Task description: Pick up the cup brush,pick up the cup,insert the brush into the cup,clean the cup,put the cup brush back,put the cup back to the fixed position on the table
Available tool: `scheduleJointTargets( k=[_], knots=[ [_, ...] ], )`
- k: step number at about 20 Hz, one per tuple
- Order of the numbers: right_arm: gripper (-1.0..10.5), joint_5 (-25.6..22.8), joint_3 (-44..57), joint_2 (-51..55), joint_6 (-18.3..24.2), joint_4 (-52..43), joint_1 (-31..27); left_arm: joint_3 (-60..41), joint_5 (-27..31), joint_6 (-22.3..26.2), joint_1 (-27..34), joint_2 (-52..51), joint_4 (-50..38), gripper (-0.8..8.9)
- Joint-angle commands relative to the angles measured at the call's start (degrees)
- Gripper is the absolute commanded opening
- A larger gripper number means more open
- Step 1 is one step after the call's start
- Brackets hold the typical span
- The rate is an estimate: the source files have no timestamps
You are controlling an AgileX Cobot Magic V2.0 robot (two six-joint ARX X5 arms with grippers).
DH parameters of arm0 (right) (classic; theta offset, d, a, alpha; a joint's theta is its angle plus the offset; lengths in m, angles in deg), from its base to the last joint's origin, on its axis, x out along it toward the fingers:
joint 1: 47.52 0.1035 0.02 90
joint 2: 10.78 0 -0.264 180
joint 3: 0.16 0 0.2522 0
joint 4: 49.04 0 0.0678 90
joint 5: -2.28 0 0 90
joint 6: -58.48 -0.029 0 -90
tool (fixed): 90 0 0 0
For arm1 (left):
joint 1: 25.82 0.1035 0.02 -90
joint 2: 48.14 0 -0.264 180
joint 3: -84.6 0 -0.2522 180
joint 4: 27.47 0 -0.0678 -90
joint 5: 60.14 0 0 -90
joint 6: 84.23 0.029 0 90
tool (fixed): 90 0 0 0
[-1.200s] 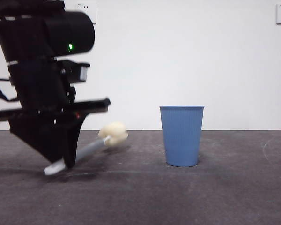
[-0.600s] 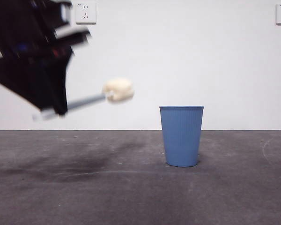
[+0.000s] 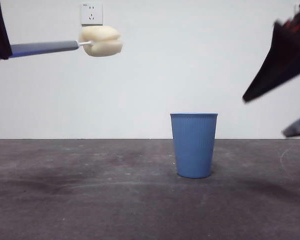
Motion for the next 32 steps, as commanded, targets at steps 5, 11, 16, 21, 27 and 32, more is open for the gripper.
scheduleJointTargets(
  k=[5, 11, 16, 21, 27, 32],
  knots=[
    [5.6, -5.8, 2.8, -12.5, 0.2, -18.1, 4.5, -0.2, 0.0, 1.3, 0.1, -1.1, 0.7, -0.09],
    [5.6, -9.6, 2.8, -25.1, 2.9, -34.2, 8.3, -0.2, 0.0, 2.0, 0.1, -1.1, 0.7, -0.09],
    [5.6, -11.6, 2.8, -32.2, 4.7, -45.6, 10.6, -0.2, 0.0, 2.0, 0.1, -1.1, 0.7, -0.09],
    [5.6, -13.9, 2.8, -39.8, 5.9, -55.5, 11.5, -0.2, 0.0, 2.0, 0.1, -1.1, 0.7, -0.09],
    [5.6, -13.8, 2.5, -44.8, 5.9, -65.1, 11.5, -0.2, 0.1, 1.8, 0.1, -1.1, 0.7, -0.09],
    [5.6, -13.8, 0.1, -48.9, 5.5, -68.9, 11.5, -0.2, 0.1, 1.8, 0.1, -1.1, 0.7, -0.09]
  ],
)
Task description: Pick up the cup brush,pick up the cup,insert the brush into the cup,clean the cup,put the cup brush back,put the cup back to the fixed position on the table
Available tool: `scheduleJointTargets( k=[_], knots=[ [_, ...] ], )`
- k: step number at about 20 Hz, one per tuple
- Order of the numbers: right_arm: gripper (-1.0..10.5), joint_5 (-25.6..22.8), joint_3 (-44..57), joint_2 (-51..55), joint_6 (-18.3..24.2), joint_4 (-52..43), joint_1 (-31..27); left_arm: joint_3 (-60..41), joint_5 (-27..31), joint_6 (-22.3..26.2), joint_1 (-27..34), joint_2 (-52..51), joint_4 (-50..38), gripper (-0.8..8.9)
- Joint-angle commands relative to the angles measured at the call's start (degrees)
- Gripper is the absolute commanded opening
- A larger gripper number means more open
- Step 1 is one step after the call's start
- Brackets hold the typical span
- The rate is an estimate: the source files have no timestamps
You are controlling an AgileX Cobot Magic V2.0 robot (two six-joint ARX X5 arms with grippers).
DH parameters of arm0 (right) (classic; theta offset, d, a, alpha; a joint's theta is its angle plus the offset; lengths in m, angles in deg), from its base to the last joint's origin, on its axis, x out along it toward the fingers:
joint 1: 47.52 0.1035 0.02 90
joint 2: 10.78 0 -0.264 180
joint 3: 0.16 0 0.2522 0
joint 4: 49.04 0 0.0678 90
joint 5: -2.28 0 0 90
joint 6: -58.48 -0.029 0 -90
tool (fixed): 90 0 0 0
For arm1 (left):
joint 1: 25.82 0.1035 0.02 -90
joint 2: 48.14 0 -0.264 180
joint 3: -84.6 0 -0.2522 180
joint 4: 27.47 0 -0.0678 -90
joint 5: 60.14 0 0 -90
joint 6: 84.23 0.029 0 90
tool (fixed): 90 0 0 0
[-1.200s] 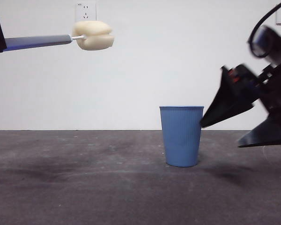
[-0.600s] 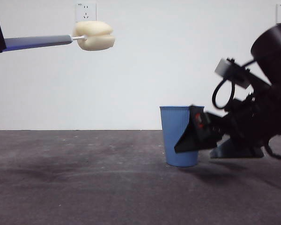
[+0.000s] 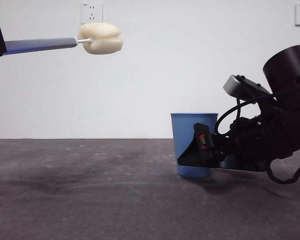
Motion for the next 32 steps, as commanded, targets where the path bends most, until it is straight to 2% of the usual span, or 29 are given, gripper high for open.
scheduleJointTargets(
  k=[1, 4, 8, 11, 15, 19, 20, 22, 27, 32],
  knots=[
    [5.6, 0.1, -1.9, -1.5, -0.1, -0.8, 0.4, -0.2, 0.2, 0.6, 0.2, -0.1, -0.3, -0.09],
    [5.4, -0.2, -3.9, -1.7, -0.1, -0.7, 0.8, -0.2, 0.3, 0.7, 0.2, -0.1, -0.3, -0.09],
    [3.9, -0.3, -4.4, -1.9, -0.2, -0.2, 0.9, -0.2, 0.3, 0.7, 0.2, -0.1, -0.3, -0.09],
    [1.7, -0.4, -4.4, -2.1, -0.1, 0.2, 0.9, -0.2, 0.3, 0.7, 0.2, -0.1, -0.3, -0.09],
    [-0.1, -0.1, -4.4, -2.1, -0.2, 0.6, 0.9, -0.2, 0.3, 0.9, 0.2, -0.1, -0.3, -0.09],
    [-0.1, 0.2, -4.4, -0.7, -2.1, 3.1, 0.9, -0.2, 0.3, 3.2, 0.2, -0.1, 0.7, -0.09],
    [-0.1, 0.0, -4.4, 1.3, -2.0, 6.9, 1.0, -0.2, 0.3, 4.2, 0.2, -0.1, 1.5, -0.09],
    [-0.1, -0.5, -4.6, 7.4, 1.2, 16.9, 1.6, -0.2, 0.3, 6.1, 0.2, -0.1, 2.8, -0.09],
    [-0.1, -7.3, -10.3, 23.4, 8.3, 48.5, 2.9, -0.2, 0.0, 12.7, 0.2, -0.1, 4.8, -0.09],
    [-0.1, -12.5, -15.6, 28.2, 14.4, 72.8, 4.9, -0.2, 0.0, 20.8, 0.2, 0.1, 9.4, -0.09]
  ],
)
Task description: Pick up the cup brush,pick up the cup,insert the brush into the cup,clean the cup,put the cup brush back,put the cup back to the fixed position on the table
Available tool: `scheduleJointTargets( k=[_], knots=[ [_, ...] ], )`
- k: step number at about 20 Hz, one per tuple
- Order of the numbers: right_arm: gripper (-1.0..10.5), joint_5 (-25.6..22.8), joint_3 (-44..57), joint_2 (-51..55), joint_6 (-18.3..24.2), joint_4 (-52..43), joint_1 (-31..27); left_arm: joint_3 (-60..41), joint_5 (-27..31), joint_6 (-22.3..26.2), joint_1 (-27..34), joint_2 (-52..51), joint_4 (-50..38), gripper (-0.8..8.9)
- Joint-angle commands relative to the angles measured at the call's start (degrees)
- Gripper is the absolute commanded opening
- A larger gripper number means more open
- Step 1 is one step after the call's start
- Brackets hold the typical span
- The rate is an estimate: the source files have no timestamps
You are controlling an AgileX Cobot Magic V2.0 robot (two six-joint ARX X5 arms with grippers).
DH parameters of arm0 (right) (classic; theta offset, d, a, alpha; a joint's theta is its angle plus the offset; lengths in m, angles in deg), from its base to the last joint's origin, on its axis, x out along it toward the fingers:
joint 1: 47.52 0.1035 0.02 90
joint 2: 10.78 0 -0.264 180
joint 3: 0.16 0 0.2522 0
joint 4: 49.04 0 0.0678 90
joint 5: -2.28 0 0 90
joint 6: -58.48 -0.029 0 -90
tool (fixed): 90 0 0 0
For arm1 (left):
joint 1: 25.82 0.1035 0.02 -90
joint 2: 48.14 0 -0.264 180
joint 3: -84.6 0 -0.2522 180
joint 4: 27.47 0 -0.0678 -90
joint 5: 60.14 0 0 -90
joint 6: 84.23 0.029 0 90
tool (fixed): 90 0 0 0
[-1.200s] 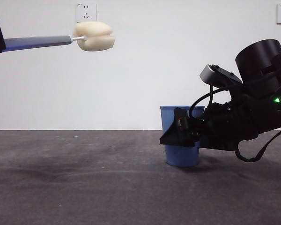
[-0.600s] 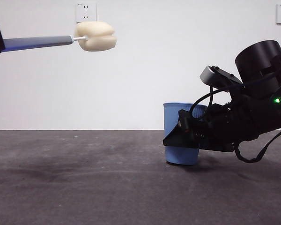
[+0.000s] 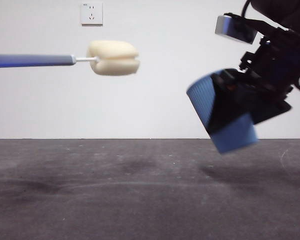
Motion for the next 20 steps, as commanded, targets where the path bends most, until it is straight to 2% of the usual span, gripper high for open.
scheduleJointTargets(
  k=[1, 4, 8, 12, 16, 18, 20],
  knots=[
    [-0.1, -1.9, -0.5, -0.2, 4.5, 8.1, 0.9, -0.2, -0.1, 5.7, 0.2, 0.0, 0.8, -0.09],
    [-0.1, -6.9, -0.5, -0.2, 8.5, 13.9, 2.4, -0.2, 0.0, 9.3, 0.1, 1.4, 4.0, -0.09],
    [-0.1, -13.3, -0.7, -0.2, 14.8, 16.6, 4.6, -0.2, -2.3, 10.2, -0.3, 6.2, 4.9, -0.09],
    [-0.1, -22.3, -2.0, -0.2, 23.2, 20.9, 7.1, -0.2, -3.2, 10.9, -0.3, 8.7, 2.9, -0.09],
    [-0.1, -26.7, -5.3, -0.5, 30.1, 21.3, 9.7, -0.2, -4.2, 11.7, -4.8, 9.7, 2.6, -0.09],
    [-0.1, -30.3, -7.8, -2.0, 32.4, 21.6, 11.1, -0.2, -4.2, 11.7, -7.0, 11.6, 1.2, -0.09],
    [-0.1, -33.5, -9.3, -3.5, 36.7, 23.0, 12.3, -0.2, -4.2, 11.6, -8.5, 13.3, -0.6, -0.09]
  ],
)
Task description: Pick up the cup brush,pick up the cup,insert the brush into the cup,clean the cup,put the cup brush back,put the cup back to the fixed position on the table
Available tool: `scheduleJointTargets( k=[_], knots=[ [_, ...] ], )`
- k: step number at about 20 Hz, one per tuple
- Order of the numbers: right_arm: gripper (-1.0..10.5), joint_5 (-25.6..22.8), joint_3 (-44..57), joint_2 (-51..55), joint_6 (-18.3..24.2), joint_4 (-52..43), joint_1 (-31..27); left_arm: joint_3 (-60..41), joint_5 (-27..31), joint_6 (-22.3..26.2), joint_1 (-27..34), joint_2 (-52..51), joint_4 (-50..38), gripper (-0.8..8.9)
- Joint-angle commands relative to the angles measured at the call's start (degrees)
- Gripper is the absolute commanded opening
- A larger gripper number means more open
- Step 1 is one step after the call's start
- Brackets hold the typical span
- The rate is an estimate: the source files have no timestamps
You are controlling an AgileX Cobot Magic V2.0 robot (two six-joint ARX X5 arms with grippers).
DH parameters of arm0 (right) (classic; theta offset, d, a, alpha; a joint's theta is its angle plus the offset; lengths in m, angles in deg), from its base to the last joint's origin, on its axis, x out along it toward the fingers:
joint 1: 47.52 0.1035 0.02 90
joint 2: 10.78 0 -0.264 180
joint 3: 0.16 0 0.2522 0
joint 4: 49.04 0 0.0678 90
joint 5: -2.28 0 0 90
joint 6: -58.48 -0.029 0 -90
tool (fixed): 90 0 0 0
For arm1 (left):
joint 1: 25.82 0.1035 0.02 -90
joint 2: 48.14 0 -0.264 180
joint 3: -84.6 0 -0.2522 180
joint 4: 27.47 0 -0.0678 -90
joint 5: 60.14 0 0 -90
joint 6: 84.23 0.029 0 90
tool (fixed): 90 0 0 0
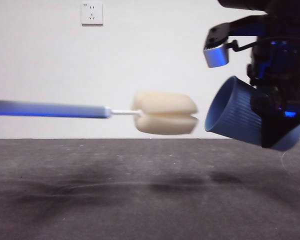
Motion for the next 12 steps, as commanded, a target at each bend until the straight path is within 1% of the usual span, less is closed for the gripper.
scheduleJointTargets(
  k=[1, 3, 4, 10, 12],
  knots=[
    [-0.1, -3.3, -0.6, -2.2, 6.6, 1.8, 1.4, -0.2, -0.3, 0.4, -1.4, 1.6, -1.6, -0.09],
    [-0.1, -5.4, -0.6, -4.2, 8.6, 2.7, 2.4, -0.2, -0.3, 0.4, -1.9, 2.7, -1.9, -0.09],
    [-0.1, -5.6, -0.6, -5.0, 8.7, 2.4, 3.0, -0.2, -0.3, 0.5, -1.9, 3.2, -2.1, -0.09],
    [-0.1, -5.5, -0.6, -7.4, 10.8, -0.9, 6.5, -0.2, -0.5, 0.5, -1.9, 4.9, -4.1, -0.09],
    [-0.1, -5.4, -0.6, -7.5, 12.1, -2.2, 7.9, -0.2, -0.6, 0.5, -2.3, 6.4, -4.8, -0.09]
  ],
)
